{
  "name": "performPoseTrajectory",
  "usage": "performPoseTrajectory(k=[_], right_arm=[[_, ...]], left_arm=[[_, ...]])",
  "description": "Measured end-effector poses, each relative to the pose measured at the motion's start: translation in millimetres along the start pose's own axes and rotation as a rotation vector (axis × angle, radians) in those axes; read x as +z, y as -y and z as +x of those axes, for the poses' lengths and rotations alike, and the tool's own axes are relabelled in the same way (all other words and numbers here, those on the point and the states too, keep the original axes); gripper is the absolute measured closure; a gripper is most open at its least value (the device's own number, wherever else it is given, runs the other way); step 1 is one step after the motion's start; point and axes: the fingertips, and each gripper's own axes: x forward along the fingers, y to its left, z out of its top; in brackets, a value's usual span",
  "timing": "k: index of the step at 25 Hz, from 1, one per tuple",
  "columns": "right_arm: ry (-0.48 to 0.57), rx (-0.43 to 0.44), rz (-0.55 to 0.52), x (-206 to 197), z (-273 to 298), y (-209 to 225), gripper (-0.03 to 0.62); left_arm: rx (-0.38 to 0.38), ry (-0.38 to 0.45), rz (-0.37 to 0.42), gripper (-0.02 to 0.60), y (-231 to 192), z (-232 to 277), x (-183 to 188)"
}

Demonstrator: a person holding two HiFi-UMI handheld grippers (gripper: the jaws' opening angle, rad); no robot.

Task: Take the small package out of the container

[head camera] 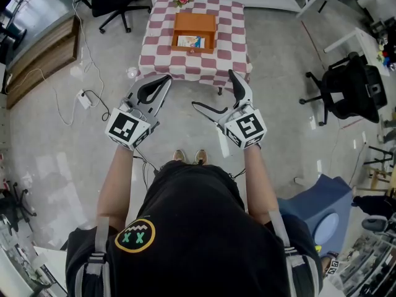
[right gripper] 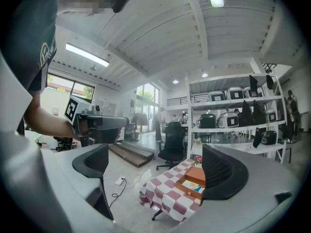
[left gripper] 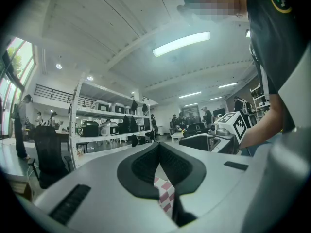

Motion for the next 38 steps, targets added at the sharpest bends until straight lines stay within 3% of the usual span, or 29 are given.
performPoseTrajectory(k=[26,38], right_arm=[[0.021,0.026,-0.02,-7,-43,45,-0.001],[0.017,0.01,-0.026,-14,-15,79,-0.001]], left_arm=[[0.045,-0.023,0.026,0.565,38,43,3],[0.015,-0.025,0.033,0.565,11,76,-11]])
